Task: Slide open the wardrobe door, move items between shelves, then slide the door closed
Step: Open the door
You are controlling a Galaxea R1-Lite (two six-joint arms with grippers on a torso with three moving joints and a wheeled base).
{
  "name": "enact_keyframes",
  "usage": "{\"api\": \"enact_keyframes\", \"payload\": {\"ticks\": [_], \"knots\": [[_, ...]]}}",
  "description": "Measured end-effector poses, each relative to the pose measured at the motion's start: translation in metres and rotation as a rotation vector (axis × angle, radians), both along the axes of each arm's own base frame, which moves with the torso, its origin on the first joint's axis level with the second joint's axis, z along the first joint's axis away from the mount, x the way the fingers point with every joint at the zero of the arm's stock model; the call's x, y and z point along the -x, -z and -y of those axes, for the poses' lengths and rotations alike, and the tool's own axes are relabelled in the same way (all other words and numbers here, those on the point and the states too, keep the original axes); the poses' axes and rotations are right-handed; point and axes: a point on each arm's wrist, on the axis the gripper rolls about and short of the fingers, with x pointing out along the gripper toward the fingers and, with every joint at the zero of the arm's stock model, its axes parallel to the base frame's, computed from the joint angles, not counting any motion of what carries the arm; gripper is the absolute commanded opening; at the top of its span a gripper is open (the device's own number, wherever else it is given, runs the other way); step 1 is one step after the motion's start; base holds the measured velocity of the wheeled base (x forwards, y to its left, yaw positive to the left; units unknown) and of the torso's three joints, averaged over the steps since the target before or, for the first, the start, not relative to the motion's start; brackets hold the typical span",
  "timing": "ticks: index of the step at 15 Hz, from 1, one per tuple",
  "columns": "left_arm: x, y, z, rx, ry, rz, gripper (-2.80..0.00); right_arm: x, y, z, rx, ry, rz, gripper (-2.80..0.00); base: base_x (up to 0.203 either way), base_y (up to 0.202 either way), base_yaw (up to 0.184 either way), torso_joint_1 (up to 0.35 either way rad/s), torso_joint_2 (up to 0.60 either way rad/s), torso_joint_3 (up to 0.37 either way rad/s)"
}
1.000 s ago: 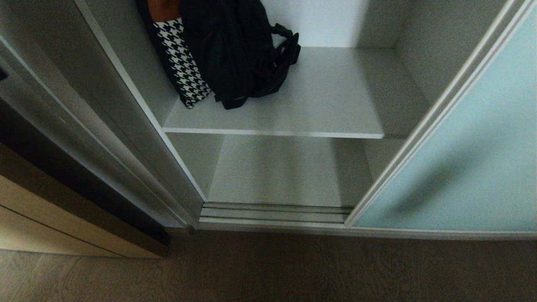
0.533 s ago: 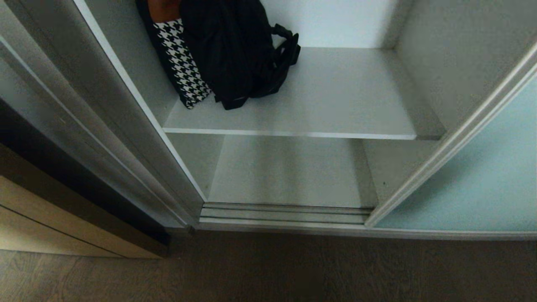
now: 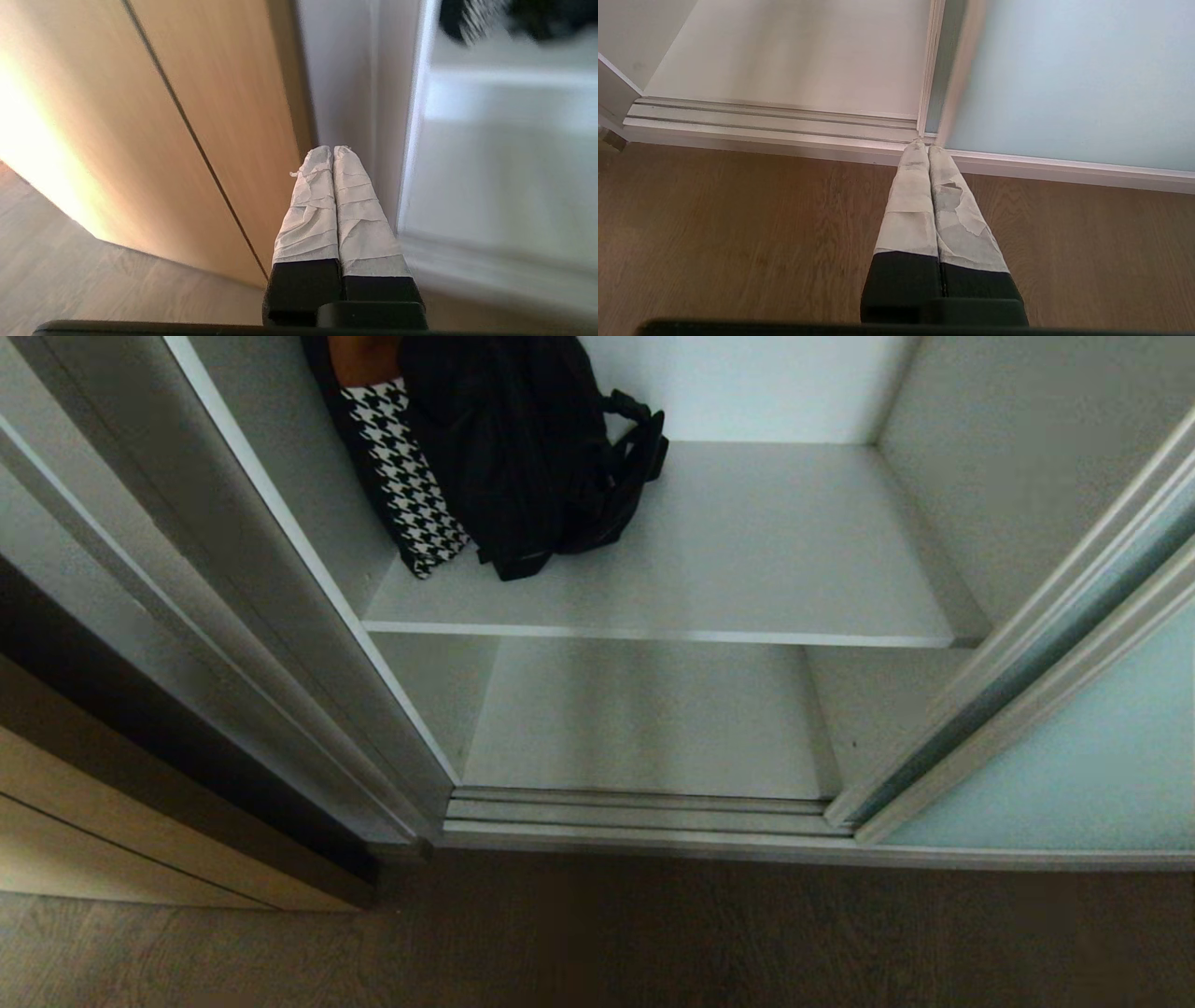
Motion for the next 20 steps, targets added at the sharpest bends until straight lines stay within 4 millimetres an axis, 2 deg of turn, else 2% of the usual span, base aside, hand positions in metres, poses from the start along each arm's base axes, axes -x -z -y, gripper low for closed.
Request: {"api": "enact_keyframes", "payload": {"ticks": [2, 4, 7, 20], "knots": [[0.006, 0.018, 0.001, 0.003, 0.045, -0.06, -2.8, 0.0, 0.0, 0.0, 0.0, 0.0, 0.0, -2.8, 0.0, 0.0, 0.0, 0.0, 0.0, 0.0], [0.007, 0.035, 0.004, 0.021, 0.168, -0.16, -2.8, 0.0, 0.0, 0.0, 0.0, 0.0, 0.0, -2.8, 0.0, 0.0, 0.0, 0.0, 0.0, 0.0], [0.008, 0.052, 0.008, 0.027, 0.313, -0.315, -2.8, 0.0, 0.0, 0.0, 0.0, 0.0, 0.0, -2.8, 0.0, 0.0, 0.0, 0.0, 0.0, 0.0], [0.008, 0.052, 0.007, 0.075, 0.306, -0.283, -2.8, 0.0, 0.0, 0.0, 0.0, 0.0, 0.0, -2.8, 0.0, 0.0, 0.0, 0.0, 0.0, 0.0]]}}
